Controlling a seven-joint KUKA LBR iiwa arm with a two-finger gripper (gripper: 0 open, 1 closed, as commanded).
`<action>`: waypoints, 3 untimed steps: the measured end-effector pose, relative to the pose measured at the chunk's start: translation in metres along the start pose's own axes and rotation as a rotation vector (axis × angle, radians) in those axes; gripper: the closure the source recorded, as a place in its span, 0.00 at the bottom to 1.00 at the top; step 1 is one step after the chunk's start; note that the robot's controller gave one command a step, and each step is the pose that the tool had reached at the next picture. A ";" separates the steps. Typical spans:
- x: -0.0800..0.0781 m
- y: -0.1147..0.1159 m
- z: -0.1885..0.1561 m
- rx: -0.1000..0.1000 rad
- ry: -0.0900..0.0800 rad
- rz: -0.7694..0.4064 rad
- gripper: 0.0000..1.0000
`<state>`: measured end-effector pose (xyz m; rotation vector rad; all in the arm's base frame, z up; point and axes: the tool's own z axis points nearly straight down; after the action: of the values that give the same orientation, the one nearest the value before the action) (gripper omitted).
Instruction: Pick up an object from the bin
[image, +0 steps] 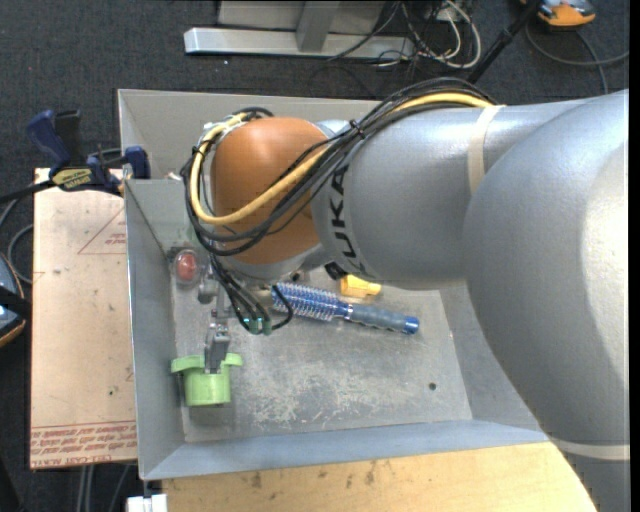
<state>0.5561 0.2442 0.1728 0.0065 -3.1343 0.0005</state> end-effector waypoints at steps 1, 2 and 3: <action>0.035 0.008 0.086 -0.003 -0.015 -0.190 0.00; 0.041 0.001 0.073 -0.002 -0.009 -0.149 0.00; 0.042 0.000 0.058 -0.002 -0.009 -0.061 0.00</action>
Offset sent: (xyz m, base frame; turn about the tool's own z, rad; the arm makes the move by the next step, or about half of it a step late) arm -0.0441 0.0087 -0.1028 -0.2007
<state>0.5133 0.2437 0.1155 0.1029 -3.1417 -0.0035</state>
